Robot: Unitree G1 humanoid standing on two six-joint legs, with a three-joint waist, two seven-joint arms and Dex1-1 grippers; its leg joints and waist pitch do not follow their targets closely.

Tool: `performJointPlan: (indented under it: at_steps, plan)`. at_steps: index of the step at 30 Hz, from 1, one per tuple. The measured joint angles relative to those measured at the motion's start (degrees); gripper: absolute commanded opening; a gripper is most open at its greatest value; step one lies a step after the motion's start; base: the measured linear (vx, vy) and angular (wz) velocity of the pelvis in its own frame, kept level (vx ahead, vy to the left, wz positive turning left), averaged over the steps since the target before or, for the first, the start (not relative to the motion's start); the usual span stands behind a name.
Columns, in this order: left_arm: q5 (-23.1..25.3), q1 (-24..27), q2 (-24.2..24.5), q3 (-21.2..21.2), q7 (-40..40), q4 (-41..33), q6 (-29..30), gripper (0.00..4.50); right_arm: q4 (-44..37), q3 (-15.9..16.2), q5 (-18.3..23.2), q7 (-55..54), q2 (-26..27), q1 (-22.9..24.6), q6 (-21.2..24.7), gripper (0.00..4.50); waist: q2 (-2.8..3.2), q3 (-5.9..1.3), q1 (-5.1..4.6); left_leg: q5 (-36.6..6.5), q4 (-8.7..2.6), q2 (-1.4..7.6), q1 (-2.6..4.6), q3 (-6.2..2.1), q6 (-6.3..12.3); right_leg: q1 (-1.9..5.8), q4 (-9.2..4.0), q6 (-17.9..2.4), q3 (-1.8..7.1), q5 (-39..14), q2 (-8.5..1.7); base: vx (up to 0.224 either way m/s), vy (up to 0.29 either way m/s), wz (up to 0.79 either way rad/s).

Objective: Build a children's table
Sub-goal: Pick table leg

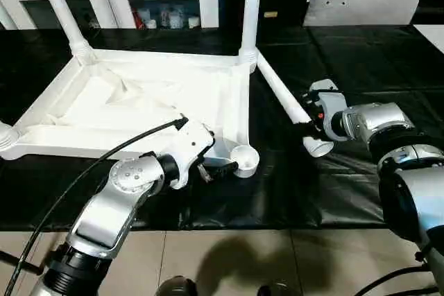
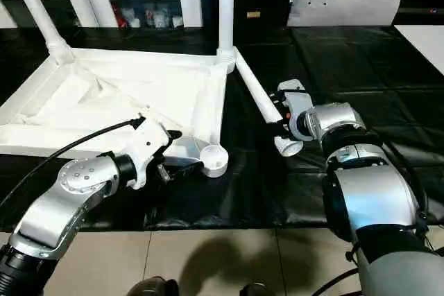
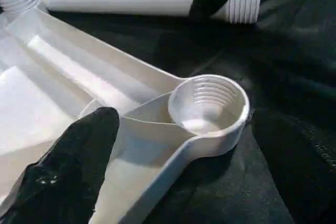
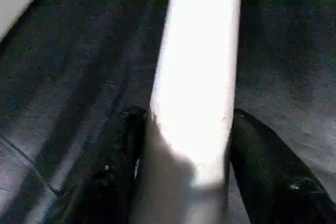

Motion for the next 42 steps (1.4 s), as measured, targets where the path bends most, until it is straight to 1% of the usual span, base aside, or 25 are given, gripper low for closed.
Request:
performJointPlan:
  at_steps: [3,7,14,16,18,21,22,23,24,25,27,28,30,31,32,33,34,36,37,38,40,42]
  plan:
    - [0.00,0.00,0.04,-0.57,-0.17,0.00,0.00,4.50,0.00,0.00,-0.08,-0.54,-0.18,0.01,0.50,2.09,-0.02,-0.01,-0.17,0.00,0.00,0.02,0.03,0.00,0.00,0.00,0.02,-0.01,0.00,0.00,0.02,0.000,0.000,0.00]
    - [0.00,0.00,0.05,-0.76,-0.18,0.00,0.00,4.50,0.00,-0.02,-0.07,-0.90,-0.30,0.02,0.64,1.99,-0.02,-0.01,-0.09,0.00,0.01,0.04,0.05,0.00,-0.01,0.01,0.05,-0.01,0.00,0.00,0.03,0.000,0.000,0.00]
    - [0.02,0.00,0.22,-0.76,-0.21,0.00,0.00,4.50,0.01,-1.83,0.79,-1.82,-0.55,0.22,1.00,1.93,-0.02,-0.01,0.06,0.00,0.14,0.04,0.05,0.00,-0.01,0.04,0.13,-0.01,0.00,0.01,0.02,0.000,0.000,0.00]
    - [0.04,0.00,0.19,-0.77,-0.20,0.02,-0.01,4.50,0.01,-3.14,1.88,-2.60,-0.63,0.50,1.02,1.93,-0.02,-0.01,0.12,0.00,0.21,0.04,0.05,-0.02,-0.01,0.05,0.21,-0.01,0.00,0.01,0.02,0.000,0.000,0.00]
    - [0.04,-0.07,0.00,-0.77,-0.17,0.04,-0.09,4.50,0.01,-5.14,3.37,-3.89,-0.96,0.94,1.12,1.91,-0.02,-0.02,0.24,0.00,0.31,0.04,0.05,-0.04,-0.01,0.06,0.32,-0.01,0.00,0.01,0.00,0.000,0.000,0.00]
    - [-0.01,-0.12,-0.29,-0.70,0.03,0.13,-0.43,4.50,0.13,-11.09,8.27,-8.15,-1.26,1.86,0.82,1.91,-0.02,-0.01,0.34,0.01,0.44,0.03,0.05,-0.04,-0.01,0.05,0.46,-0.01,0.01,0.01,-0.03,0.000,0.000,0.00]
    - [-0.08,-0.21,-0.71,-0.45,0.49,0.24,-0.82,4.50,0.18,-15.72,11.74,-11.62,-1.28,2.64,-1.18,1.90,-0.01,-0.01,0.36,0.01,0.49,0.03,0.01,-0.04,-0.02,0.00,0.52,-0.01,0.01,0.01,-0.05,0.000,0.000,0.00]
    - [-0.11,-0.34,-1.22,-0.18,0.98,0.41,-1.04,4.50,0.06,-18.74,13.99,-13.84,-1.33,3.27,-3.65,1.90,0.00,-0.01,0.39,0.01,0.53,0.03,-0.03,-0.04,-0.02,-0.04,0.55,-0.01,0.01,0.01,-0.06,0.000,0.000,0.00]
    - [-0.13,-0.49,-1.51,-0.02,1.40,0.70,-1.22,4.50,-0.02,-20.85,15.67,-15.78,-1.43,3.59,-5.90,1.90,0.03,-0.03,0.39,0.01,0.54,0.03,-0.04,-0.03,-0.02,-0.05,0.58,-0.01,0.01,0.01,-0.07,0.000,0.000,0.00]
    - [-0.11,-0.80,-1.93,0.38,2.08,1.02,-1.29,4.50,-0.63,-22.93,17.26,-18.16,-1.52,3.94,-9.44,1.90,0.04,-0.03,0.41,0.01,0.57,0.03,-0.09,-0.03,-0.02,-0.12,0.61,-0.01,0.01,0.01,-0.07,0.000,0.000,0.00]
    - [0.31,-1.50,-2.55,1.09,3.82,2.02,-2.45,4.50,-3.61,-24.48,18.47,-18.18,-1.58,5.08,-14.17,1.90,0.04,-0.03,0.38,0.01,0.57,0.03,-0.12,-0.03,-0.01,-0.14,0.63,-0.01,-0.01,0.01,-0.06,0.000,0.000,0.00]
    - [0.55,-2.28,-3.57,1.89,5.32,2.95,-3.27,4.50,-6.16,-25.84,19.97,-16.40,-1.43,5.85,-15.74,1.90,0.04,-0.03,0.37,0.01,0.57,0.03,-0.15,-0.03,-0.01,-0.16,0.63,-0.01,-0.01,0.01,-0.06,0.000,0.000,0.00]
    - [0.46,-3.16,-4.98,3.17,7.02,3.56,-3.82,4.50,-9.46,-28.19,22.87,-12.67,-0.74,6.38,-15.20,1.90,0.04,-0.03,0.22,0.01,0.58,0.04,-0.15,-0.03,0.01,-0.14,0.62,0.00,-0.02,0.01,-0.05,0.000,0.000,0.00]
    - [0.09,-4.11,-6.67,4.37,8.40,4.09,-3.88,4.50,-13.25,-30.98,26.51,-8.64,0.27,7.61,-13.22,1.89,0.07,-0.05,0.23,0.01,0.58,0.05,-0.18,-0.05,0.01,-0.15,0.61,0.00,-0.04,0.01,-0.04,0.000,0.000,0.00]
    - [-0.19,-4.75,-7.18,4.82,9.01,4.19,-3.92,4.50,-15.07,-32.07,28.31,-6.65,1.05,8.17,-12.35,1.89,0.11,-0.08,0.19,0.01,0.58,0.07,-0.17,-0.05,0.02,-0.15,0.62,0.00,-0.04,0.01,-0.03,0.000,0.000,0.00]
    - [-1.66,-5.42,-8.78,6.22,9.78,4.38,-3.48,4.50,-19.79,-33.32,31.44,-3.44,2.15,10.46,-10.61,1.89,0.14,-0.10,0.37,0.02,0.58,0.10,-0.18,-0.08,0.04,-0.11,0.60,-0.01,-0.13,0.00,-0.02,0.000,0.000,0.00]
    - [-4.13,-6.44,-11.14,8.92,10.84,4.57,-2.53,4.50,-25.86,-34.47,35.52,0.41,4.04,13.60,-9.23,1.89,0.14,-0.10,0.76,0.12,0.61,0.15,-0.22,-0.11,0.21,-0.12,0.61,0.00,-0.19,0.00,-0.01,0.000,0.000,0.00]
    - [-7.30,-7.68,-12.84,11.53,11.76,4.55,-1.12,4.50,-30.47,-34.71,39.55,3.68,5.75,16.39,-7.51,1.89,0.24,-0.16,1.07,0.19,0.67,0.19,-0.22,-0.11,0.32,-0.13,0.66,-0.01,-0.21,0.01,0.01,0.000,0.000,0.00]
    - [-11.37,-8.62,-15.44,14.35,12.40,4.51,0.54,4.50,-36.80,-34.18,43.54,6.43,6.15,20.34,-4.44,1.89,0.25,-0.16,1.66,0.19,0.67,0.19,-0.25,-0.11,0.31,-0.14,0.65,-0.01,-0.25,0.01,0.01,0.000,0.000,0.00]
    - [-13.93,-9.18,-16.53,16.18,12.71,4.23,1.15,4.50,-40.74,-33.57,46.11,8.74,6.78,22.76,-2.44,1.89,0.25,-0.16,2.09,0.19,0.69,0.22,-0.24,-0.14,0.31,-0.11,0.65,-0.01,-0.27,0.01,0.01,0.000,0.000,0.00]
    - [-18.88,-11.21,-17.89,19.41,12.89,3.88,1.96,4.50,-48.75,-30.64,50.50,13.44,7.53,27.46,2.12,1.89,0.25,-0.16,2.80,0.18,0.71,0.23,-0.23,-0.14,0.29,-0.11,0.65,-0.01,-0.28,0.01,0.01,0.000,0.000,0.00]
    - [-21.76,-13.19,-19.31,20.70,12.97,3.73,2.40,4.50,-53.10,-27.98,51.70,16.11,7.77,29.60,4.72,1.89,0.27,-0.18,3.13,0.16,0.73,0.23,-0.21,-0.13,0.23,-0.07,0.66,-0.05,-0.28,0.04,0.00,0.000,0.000,0.00]
